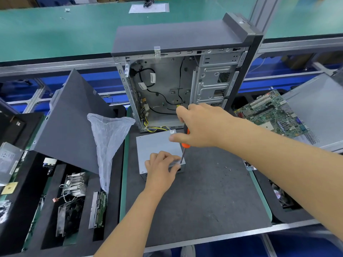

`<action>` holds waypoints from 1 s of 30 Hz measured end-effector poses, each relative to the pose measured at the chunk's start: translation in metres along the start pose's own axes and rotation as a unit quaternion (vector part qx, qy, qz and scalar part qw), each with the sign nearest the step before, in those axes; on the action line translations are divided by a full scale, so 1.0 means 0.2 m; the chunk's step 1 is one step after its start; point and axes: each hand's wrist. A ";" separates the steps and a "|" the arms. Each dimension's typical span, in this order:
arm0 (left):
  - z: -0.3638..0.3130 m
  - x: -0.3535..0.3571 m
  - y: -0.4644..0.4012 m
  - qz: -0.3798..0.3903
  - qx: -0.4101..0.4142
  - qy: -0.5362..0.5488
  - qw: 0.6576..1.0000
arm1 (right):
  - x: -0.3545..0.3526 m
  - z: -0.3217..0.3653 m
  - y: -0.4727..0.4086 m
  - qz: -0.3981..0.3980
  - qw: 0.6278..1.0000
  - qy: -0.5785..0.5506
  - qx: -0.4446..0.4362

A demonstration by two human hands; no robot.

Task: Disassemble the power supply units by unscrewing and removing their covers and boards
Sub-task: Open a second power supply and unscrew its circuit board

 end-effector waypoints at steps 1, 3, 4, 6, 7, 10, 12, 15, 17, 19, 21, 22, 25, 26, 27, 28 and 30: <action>-0.01 0.00 0.00 0.001 0.005 -0.006 1.000 | 0.00 0.00 0.00 -0.005 1.000 0.009 0.009; -0.02 0.01 -0.01 -0.006 0.008 -0.015 1.000 | 0.01 0.01 -0.01 -0.011 1.000 0.021 0.015; -0.03 0.01 -0.02 -0.012 0.007 -0.017 1.000 | 0.01 0.00 -0.01 -0.014 1.000 0.022 0.014; -0.04 0.02 -0.02 -0.025 0.010 -0.018 0.999 | 0.02 0.00 -0.02 -0.021 1.000 0.015 0.007; -0.04 0.02 -0.02 -0.031 0.011 -0.016 0.999 | 0.03 -0.01 -0.02 -0.026 1.000 0.010 0.002; -0.05 0.02 -0.03 -0.031 0.002 -0.016 0.999 | 0.04 -0.01 -0.02 -0.028 0.999 -0.011 -0.017; -0.05 0.02 -0.03 -0.025 -0.003 -0.020 0.999 | 0.04 -0.02 -0.03 -0.017 0.999 -0.031 -0.030; -0.06 0.01 -0.03 -0.015 -0.008 -0.024 1.000 | 0.04 -0.02 -0.03 -0.004 0.998 -0.039 -0.045; -0.06 0.01 -0.03 -0.007 -0.009 -0.028 1.000 | 0.04 -0.02 -0.03 -0.008 0.998 -0.039 -0.052; -0.06 0.01 -0.03 -0.002 -0.012 -0.025 1.000 | 0.03 -0.01 -0.03 -0.021 0.997 -0.048 -0.056; -0.07 0.00 -0.04 -0.004 -0.016 -0.005 1.000 | 0.00 -0.03 -0.03 -0.043 0.995 -0.068 -0.056; -0.07 0.00 -0.04 -0.005 -0.016 0.008 1.000 | -0.01 -0.04 -0.03 -0.053 0.994 -0.082 -0.052; -0.07 -0.01 -0.03 -0.008 -0.012 0.040 0.999 | -0.07 -0.10 -0.02 -0.073 0.989 -0.129 -0.022; -0.06 -0.01 -0.03 -0.012 -0.012 0.053 0.998 | -0.08 -0.13 -0.01 -0.082 0.986 -0.144 -0.007; -0.06 -0.02 -0.02 -0.018 -0.012 0.070 0.997 | -0.09 -0.16 -0.01 -0.095 0.983 -0.157 0.012; -0.06 -0.02 -0.02 -0.026 -0.013 0.089 0.996 | -0.10 -0.19 0.00 -0.110 0.978 -0.172 0.034; -0.06 -0.02 -0.01 -0.039 -0.012 0.120 0.992 | -0.09 -0.25 0.02 -0.146 0.961 -0.221 0.079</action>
Point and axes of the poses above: each hand's wrist, its own y-axis away from the middle knuckle, its own x-axis out of the palm, z = x × y, and after that the axes turned 3 degrees about x, right-handed
